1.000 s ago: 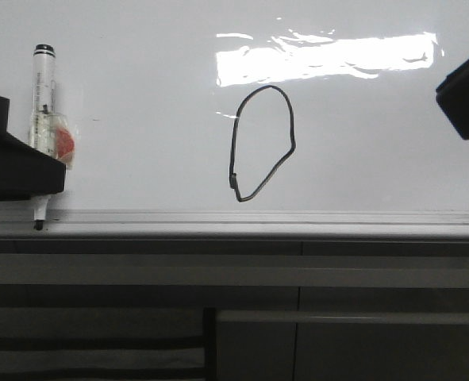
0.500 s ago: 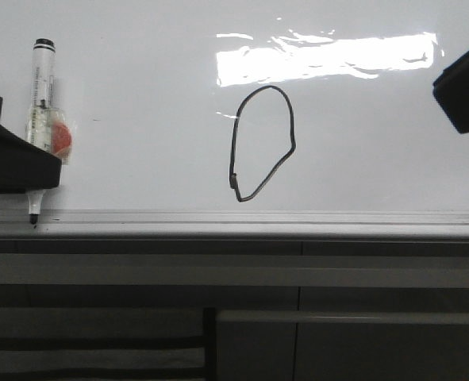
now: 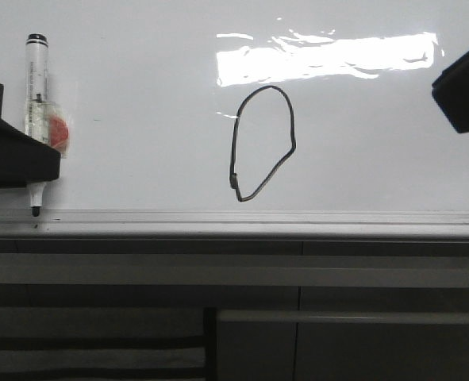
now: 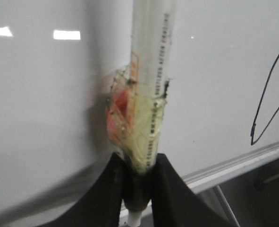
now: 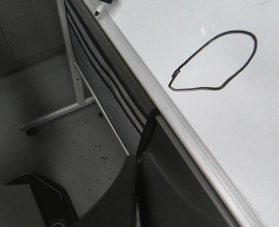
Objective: Write number 0 on whiteboard
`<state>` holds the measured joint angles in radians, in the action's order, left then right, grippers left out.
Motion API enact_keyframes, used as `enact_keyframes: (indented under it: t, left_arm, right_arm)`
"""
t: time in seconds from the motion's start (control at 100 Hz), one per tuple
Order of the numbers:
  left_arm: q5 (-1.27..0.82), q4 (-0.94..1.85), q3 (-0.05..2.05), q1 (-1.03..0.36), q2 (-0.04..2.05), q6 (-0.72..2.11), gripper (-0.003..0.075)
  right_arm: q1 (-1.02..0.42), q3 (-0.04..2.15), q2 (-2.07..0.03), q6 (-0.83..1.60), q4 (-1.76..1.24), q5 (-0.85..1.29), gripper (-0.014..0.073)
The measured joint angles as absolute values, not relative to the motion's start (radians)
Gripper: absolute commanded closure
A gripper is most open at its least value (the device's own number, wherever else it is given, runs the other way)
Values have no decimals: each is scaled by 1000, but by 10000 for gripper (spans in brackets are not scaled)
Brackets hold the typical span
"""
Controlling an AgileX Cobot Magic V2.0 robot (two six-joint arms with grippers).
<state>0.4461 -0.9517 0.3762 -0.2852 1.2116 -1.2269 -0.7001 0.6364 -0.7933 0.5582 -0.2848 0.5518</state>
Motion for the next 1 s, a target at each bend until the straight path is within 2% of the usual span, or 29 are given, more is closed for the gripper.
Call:
enact_keyframes:
  t: [0.63,0.72,0.89,1.0]
  left_arm:
    - [446,-944,376,-285,1212,-1227,734]
    - [444,-944,376,-285,1212,-1227,678]
    - [428,-935,376,-285,1212,-1227,466]
    - [420,-929,376,-285,1212,-1227,447]
  right_arm:
    - [-700,636,-793,557,-287,552,662]
    - [-700,636,-793,557,-287,552,662]
    - [-700,636,-793,557,-290,552,662]
    - [-700,636,-793,557,-292,552,662]
